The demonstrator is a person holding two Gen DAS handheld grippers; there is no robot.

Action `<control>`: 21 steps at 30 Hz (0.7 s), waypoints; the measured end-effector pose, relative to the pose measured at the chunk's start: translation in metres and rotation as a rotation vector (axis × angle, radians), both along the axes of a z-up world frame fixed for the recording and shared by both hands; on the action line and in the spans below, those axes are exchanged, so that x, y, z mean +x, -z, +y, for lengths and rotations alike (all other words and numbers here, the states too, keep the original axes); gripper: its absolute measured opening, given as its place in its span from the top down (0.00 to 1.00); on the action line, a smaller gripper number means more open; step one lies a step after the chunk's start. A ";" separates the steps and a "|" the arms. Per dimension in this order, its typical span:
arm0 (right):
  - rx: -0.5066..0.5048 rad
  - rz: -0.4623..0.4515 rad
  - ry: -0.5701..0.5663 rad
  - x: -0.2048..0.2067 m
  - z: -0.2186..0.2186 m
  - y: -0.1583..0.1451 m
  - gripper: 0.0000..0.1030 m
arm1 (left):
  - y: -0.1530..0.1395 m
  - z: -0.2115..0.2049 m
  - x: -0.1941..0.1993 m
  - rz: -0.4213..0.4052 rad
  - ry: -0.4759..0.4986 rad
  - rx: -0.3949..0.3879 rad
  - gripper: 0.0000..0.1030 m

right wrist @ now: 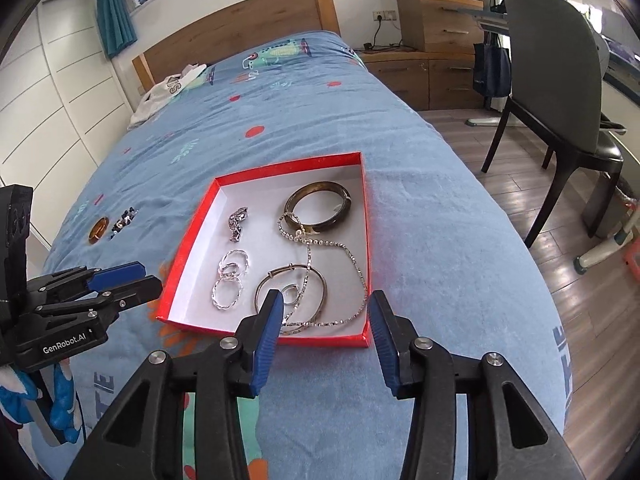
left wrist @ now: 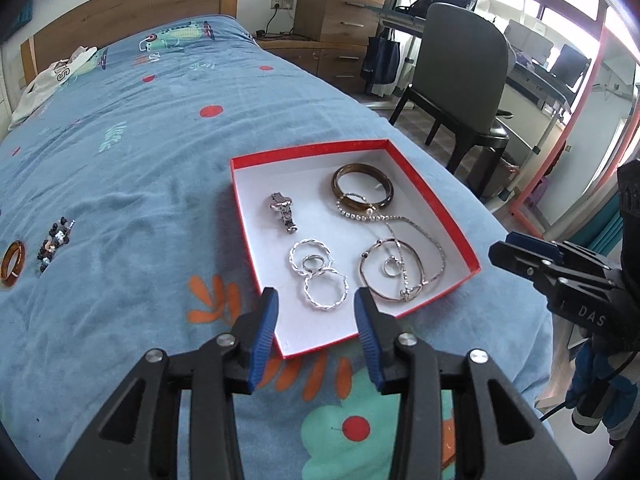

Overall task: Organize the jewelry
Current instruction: 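Lift both tools out of the box back over the remaining jewelry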

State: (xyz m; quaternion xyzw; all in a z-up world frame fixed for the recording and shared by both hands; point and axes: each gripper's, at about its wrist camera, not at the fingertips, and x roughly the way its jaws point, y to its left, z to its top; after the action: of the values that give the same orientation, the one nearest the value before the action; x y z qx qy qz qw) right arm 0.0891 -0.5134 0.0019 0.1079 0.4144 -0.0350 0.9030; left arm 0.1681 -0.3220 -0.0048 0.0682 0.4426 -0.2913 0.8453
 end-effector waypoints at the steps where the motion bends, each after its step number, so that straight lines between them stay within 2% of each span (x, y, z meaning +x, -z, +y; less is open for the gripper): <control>1: 0.000 -0.009 0.004 -0.006 0.001 -0.004 0.56 | -0.005 0.005 -0.005 -0.005 -0.001 0.000 0.64; 8: -0.002 -0.067 0.005 -0.033 0.018 -0.031 0.49 | -0.032 0.042 -0.033 -0.038 -0.044 0.016 0.63; 12: -0.010 -0.101 -0.004 -0.048 0.031 -0.046 0.43 | -0.045 0.067 -0.049 -0.068 -0.074 0.013 0.50; 21: -0.008 -0.152 -0.014 -0.079 0.058 -0.071 0.40 | -0.067 0.118 -0.086 -0.120 -0.123 0.005 0.48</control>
State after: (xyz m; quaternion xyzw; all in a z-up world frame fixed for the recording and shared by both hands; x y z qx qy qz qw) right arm 0.0099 -0.4550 0.0730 0.1040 0.3451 -0.0222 0.9325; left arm 0.0820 -0.2039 0.0618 0.0600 0.3953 -0.2331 0.8865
